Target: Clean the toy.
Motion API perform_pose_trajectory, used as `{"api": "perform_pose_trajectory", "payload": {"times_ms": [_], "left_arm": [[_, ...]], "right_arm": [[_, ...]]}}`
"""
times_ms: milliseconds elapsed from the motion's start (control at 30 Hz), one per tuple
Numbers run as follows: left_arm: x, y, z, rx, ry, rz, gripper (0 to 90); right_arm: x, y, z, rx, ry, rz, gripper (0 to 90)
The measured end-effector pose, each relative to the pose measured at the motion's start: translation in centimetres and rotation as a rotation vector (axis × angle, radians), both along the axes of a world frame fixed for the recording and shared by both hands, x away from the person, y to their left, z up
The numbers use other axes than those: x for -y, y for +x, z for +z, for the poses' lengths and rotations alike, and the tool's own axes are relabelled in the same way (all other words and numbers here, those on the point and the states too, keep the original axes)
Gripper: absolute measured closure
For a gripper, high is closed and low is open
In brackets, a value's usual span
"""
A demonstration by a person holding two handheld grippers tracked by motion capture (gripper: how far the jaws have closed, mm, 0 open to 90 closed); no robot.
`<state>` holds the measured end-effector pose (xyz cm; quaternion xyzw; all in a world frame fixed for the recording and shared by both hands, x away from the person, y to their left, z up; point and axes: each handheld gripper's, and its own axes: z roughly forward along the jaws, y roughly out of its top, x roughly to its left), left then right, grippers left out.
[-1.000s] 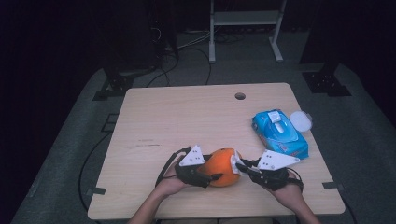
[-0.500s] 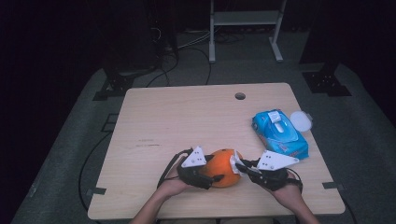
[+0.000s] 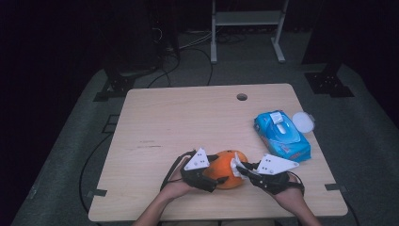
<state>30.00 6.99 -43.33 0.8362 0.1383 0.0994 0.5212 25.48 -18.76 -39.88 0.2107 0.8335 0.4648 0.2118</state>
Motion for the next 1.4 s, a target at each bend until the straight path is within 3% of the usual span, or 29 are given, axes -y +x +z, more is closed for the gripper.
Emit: {"api": "perform_pose_trajectory", "payload": {"times_ms": [100,200,400,500,600,733,867,933,1067,1200,1300,1400], "left_arm": [[-0.4,0.2,0.0,0.007,0.003,0.003,12.7],[-0.7,0.7,-0.5,-0.011,0.004,0.01,10.8],[0.3,1.1,-1.8,-0.043,0.022,0.001,7.2],[0.4,0.6,-1.4,0.005,0.025,0.006,22.5],[-0.1,0.3,-0.4,0.004,0.01,-0.011,34.3],[-1.3,0.1,1.5,-0.02,-0.031,-0.04,35.2],[-1.0,0.2,0.7,-0.038,0.044,-0.024,35.1],[-0.4,0.1,0.4,-0.035,0.038,-0.03,34.8],[-0.4,0.0,0.4,-0.023,0.048,-0.027,33.8],[-0.8,0.3,0.2,-0.043,0.035,-0.012,33.7],[-0.8,0.5,0.1,-0.053,0.025,-0.007,32.9],[-0.5,0.5,-0.1,-0.058,0.009,0.011,31.0]], "right_arm": [[0.9,0.7,-0.4,-0.02,0.017,-0.025,79.7],[2.0,1.1,-0.6,-0.036,0.03,-0.065,79.7],[2.3,1.4,-0.9,-0.048,0.036,-0.07,79.7],[2.5,1.5,-1.0,-0.053,0.04,-0.082,79.7],[2.8,1.6,-0.9,-0.053,0.055,-0.089,79.7],[3.0,1.8,-1.2,-0.079,0.07,-0.079,79.7],[2.0,1.5,-1.0,-0.079,0.071,-0.059,79.8],[1.0,0.9,-0.6,-0.078,0.093,-0.006,79.8],[-0.9,-0.1,-0.1,-0.023,0.033,0.032,79.8],[0.5,1.0,-0.8,-0.031,0.009,-0.03,79.8],[2.0,1.8,-1.5,-0.064,-0.004,-0.093,79.8],[1.9,1.5,-1.5,-0.061,-0.002,-0.087,79.8]]}}
